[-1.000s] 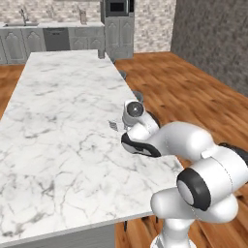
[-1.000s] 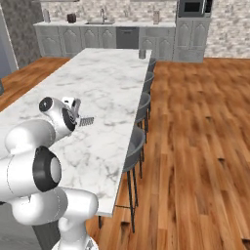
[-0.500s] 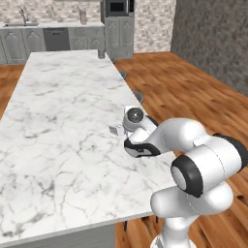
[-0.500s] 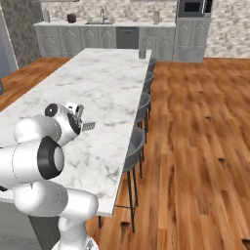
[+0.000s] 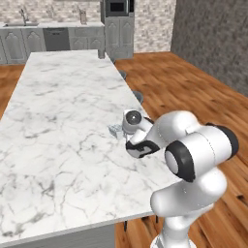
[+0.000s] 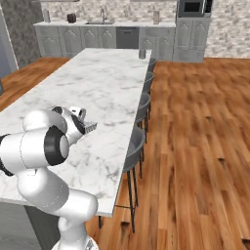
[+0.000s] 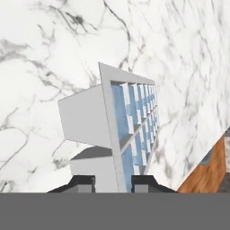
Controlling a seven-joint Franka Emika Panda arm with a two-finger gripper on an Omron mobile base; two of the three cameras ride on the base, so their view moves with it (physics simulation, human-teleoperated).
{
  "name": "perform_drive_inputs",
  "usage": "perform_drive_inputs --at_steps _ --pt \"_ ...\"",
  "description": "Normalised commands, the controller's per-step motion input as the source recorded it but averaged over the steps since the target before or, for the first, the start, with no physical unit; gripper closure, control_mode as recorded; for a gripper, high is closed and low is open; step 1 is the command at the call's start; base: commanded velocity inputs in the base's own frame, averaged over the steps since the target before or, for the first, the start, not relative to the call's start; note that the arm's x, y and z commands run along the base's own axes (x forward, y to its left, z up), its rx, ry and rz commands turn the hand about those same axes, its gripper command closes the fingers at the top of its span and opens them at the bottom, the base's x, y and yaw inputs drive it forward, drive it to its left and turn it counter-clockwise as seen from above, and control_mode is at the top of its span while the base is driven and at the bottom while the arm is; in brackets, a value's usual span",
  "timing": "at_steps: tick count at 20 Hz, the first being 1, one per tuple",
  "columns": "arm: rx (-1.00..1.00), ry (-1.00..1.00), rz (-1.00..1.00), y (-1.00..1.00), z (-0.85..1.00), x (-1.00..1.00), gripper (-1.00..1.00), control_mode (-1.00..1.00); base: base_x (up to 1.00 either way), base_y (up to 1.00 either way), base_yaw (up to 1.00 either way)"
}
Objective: Open the freezer door, pick up the ice cube tray from the freezer, and place it on the dining counter.
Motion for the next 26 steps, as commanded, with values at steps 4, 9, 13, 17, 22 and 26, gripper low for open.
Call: perform_drive_inputs --at_steps 4,9,13,17,22,26 --pt "0.00 -0.03 0.00 0.00 -0.48 0.18 1.00 -1.00 0.00 0.00 0.00" --pt "0.00 -0.01 0.00 0.00 -0.41 0.25 1.00 -1.00 0.00 0.00 0.00" --pt "0.00 0.06 0.00 0.00 -0.13 0.21 1.00 -1.00 0.00 0.00 0.00" --pt "0.00 0.12 0.00 0.00 -0.03 0.17 1.00 -1.00 0.00 0.00 0.00" --pt "0.00 0.12 0.00 0.00 0.00 0.22 1.00 -1.00 0.00 0.00 0.00" --pt "0.01 0.05 0.00 0.00 0.10 0.24 -1.00 -1.00 0.00 0.00 0.00"
